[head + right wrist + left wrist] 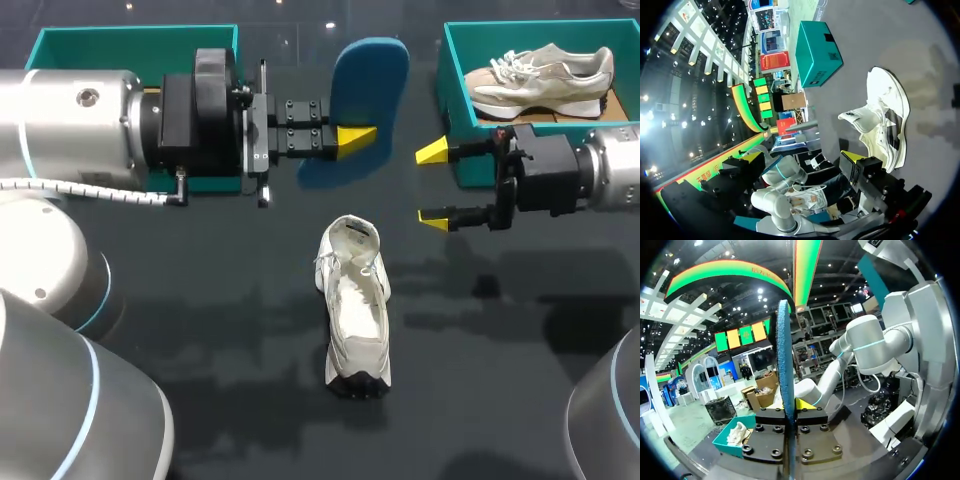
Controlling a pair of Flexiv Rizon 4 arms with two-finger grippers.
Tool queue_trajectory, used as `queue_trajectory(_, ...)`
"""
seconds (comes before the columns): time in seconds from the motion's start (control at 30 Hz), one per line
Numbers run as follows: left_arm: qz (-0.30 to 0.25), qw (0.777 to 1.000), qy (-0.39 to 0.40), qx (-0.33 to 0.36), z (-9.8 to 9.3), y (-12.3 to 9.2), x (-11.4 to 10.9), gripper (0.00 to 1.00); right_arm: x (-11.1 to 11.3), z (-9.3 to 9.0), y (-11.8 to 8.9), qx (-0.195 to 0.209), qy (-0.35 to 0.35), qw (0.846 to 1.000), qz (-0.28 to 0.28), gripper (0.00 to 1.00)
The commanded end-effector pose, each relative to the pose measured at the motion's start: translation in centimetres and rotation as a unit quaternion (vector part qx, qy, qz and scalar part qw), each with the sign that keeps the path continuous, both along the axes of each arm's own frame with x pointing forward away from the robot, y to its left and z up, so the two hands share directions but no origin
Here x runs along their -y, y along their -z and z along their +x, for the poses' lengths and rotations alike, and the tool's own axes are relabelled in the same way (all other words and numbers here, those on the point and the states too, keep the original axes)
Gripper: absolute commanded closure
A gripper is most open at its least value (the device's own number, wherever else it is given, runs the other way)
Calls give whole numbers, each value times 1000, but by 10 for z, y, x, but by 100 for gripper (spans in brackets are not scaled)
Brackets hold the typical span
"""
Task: Take the shoe out of the shoebox, open the shoe tongue, remove and reinsert the insole, then place the shoe into the shoebox
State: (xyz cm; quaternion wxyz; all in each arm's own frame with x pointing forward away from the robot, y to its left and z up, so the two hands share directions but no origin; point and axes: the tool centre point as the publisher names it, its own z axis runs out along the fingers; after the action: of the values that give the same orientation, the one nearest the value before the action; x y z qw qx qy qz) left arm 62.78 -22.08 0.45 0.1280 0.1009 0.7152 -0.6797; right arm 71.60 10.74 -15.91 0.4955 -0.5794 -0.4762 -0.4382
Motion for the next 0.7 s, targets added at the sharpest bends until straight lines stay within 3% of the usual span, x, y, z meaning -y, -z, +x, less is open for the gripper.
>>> queue_trajectory(0.03, -16, 998, 8, 67, 10, 11, 2, 100, 3, 5, -7, 4, -1, 1000, 14, 0)
queue_trajectory(0.27, -44, 987, 23, 152, 29, 25, -1, 100, 0, 12, -22, 12, 2, 1000, 29, 0)
queue_trajectory(0.4, -12, 960, 20, 278, 30, 31, -4, 100, -5, 16, -27, 26, 1, 999, 34, 0)
queue_trajectory(0.7, -12, 960, 20, 278, 30, 31, -4, 100, -8, 20, -30, 35, 4, 999, 37, 0)
